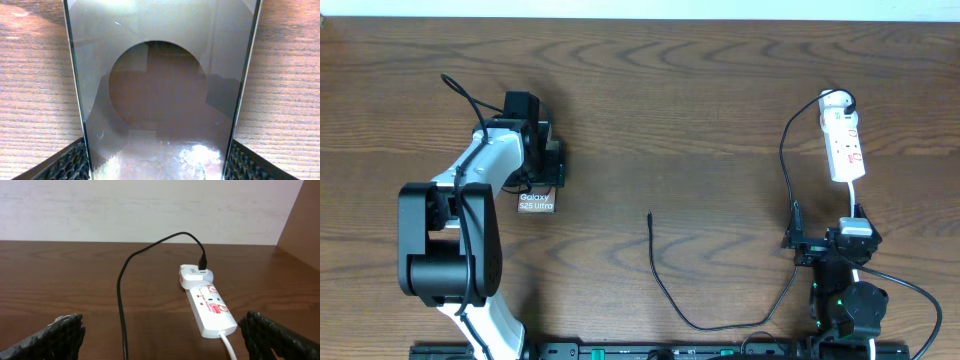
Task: Plug charger to phone and switch on socket
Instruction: 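Lower the left gripper and close it on the phone's edges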
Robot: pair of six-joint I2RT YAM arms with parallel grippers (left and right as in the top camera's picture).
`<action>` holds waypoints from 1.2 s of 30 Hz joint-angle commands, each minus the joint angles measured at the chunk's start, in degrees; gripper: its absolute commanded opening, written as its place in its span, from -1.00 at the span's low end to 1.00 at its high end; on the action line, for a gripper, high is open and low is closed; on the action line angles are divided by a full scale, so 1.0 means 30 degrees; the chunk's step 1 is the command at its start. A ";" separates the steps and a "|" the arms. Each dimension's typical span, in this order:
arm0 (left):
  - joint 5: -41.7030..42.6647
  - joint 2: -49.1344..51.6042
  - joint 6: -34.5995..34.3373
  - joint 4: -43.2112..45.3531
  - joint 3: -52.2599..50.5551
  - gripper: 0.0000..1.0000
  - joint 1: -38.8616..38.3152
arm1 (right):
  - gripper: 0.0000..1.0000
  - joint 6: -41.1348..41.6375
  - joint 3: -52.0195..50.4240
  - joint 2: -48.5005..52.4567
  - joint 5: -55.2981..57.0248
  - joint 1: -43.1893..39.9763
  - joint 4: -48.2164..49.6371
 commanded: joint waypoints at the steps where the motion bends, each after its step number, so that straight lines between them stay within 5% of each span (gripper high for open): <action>1: 0.0189 0.0510 -0.0146 0.0000 -0.0947 0.54 -0.0015 | 0.99 -0.0087 -0.0022 -0.0095 -0.0036 0.0153 -0.0087; 36: 0.0189 0.0510 -0.0153 0.0058 -0.0976 0.42 -0.0015 | 0.99 -0.0087 -0.0022 -0.0095 -0.0036 0.0153 -0.0087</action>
